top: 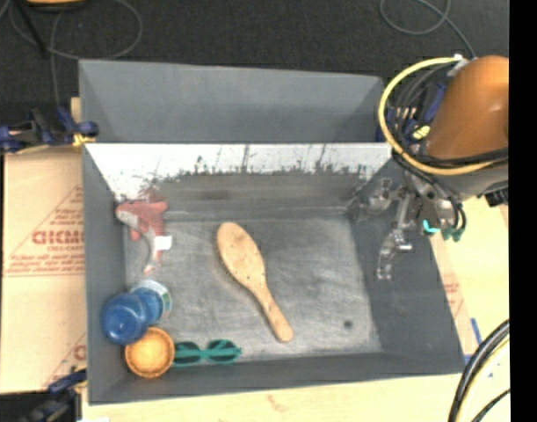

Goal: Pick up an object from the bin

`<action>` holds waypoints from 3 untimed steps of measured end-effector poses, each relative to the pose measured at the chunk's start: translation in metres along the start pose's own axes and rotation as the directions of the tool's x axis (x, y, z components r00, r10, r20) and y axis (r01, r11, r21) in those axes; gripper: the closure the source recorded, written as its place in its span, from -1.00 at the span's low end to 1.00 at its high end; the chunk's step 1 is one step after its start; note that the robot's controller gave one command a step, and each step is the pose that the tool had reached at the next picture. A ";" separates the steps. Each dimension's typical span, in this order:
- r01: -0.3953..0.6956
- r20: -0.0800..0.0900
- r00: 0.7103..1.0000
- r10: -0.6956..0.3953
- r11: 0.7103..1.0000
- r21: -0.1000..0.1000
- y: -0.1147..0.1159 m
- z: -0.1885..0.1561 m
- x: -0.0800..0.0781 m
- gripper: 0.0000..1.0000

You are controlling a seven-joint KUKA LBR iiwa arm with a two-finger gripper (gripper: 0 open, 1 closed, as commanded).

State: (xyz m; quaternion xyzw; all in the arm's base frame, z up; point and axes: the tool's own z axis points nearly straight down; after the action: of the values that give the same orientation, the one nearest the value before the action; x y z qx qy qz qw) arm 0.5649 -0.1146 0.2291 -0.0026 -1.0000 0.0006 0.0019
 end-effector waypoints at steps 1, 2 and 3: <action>0.005 0.008 1.000 -0.005 1.000 0.001 0.001 -0.005 -0.002 1.00; 0.005 0.008 1.000 -0.005 1.000 0.001 0.001 -0.005 -0.001 1.00; 0.086 0.015 0.996 -0.086 0.996 0.004 0.002 0.017 -0.009 1.00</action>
Offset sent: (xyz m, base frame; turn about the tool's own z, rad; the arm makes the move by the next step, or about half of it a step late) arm 0.0000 0.0000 0.0000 0.0000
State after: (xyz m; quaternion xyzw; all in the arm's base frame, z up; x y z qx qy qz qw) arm 0.5736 -0.1127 0.2125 0.0406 -0.9992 0.0020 -0.0057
